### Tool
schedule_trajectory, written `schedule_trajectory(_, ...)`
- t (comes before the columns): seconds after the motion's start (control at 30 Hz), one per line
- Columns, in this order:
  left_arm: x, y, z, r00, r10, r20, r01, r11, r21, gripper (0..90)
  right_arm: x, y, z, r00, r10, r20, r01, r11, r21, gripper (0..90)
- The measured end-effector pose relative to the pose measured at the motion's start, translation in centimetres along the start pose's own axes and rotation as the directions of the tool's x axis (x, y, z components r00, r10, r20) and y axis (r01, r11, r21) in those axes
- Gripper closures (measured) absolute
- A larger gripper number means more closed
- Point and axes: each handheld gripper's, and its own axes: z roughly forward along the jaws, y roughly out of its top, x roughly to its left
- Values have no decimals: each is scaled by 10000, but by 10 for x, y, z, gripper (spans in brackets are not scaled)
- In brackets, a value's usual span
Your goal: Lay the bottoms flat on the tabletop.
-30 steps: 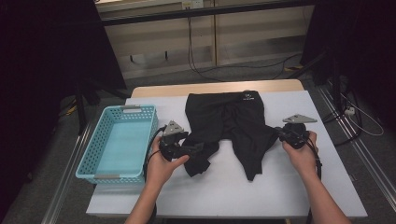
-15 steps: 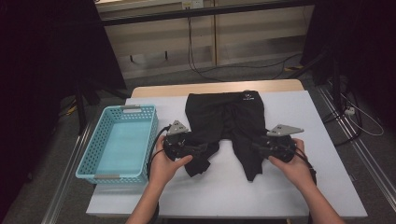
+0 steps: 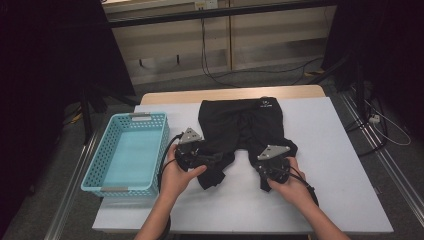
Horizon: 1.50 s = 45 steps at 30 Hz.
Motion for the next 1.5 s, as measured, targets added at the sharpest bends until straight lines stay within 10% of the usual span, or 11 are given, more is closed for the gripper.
schedule_trajectory(0.3,-1,1,-2,10000,18,77,-18,10000,-62,221,13,27,-8,9796,656,-1901,-1009,9781,-1819,778)
schedule_trajectory(0.5,-1,-1,-2,9998,-12,174,12,10000,-12,216,2,23,-9,9896,953,-1080,-1126,9796,-1668,532)
schedule_trajectory(0.73,-11,-1,6,9984,208,522,-212,9997,81,210,-15,5,-29,9918,1066,-703,-1170,9791,-1662,489)
schedule_trajectory(1.2,-22,0,18,9939,302,1065,-308,9995,33,200,-24,-23,-20,9951,664,-735,-673,9977,-100,668)
schedule_trajectory(1.3,-23,-2,19,9936,285,1097,-302,9994,138,200,-25,-21,-19,9967,537,-609,-552,9982,-228,882)
schedule_trajectory(1.5,-29,-4,23,9913,378,1261,-410,9989,232,200,-34,-11,-26,9941,883,-632,-940,9910,-951,895)
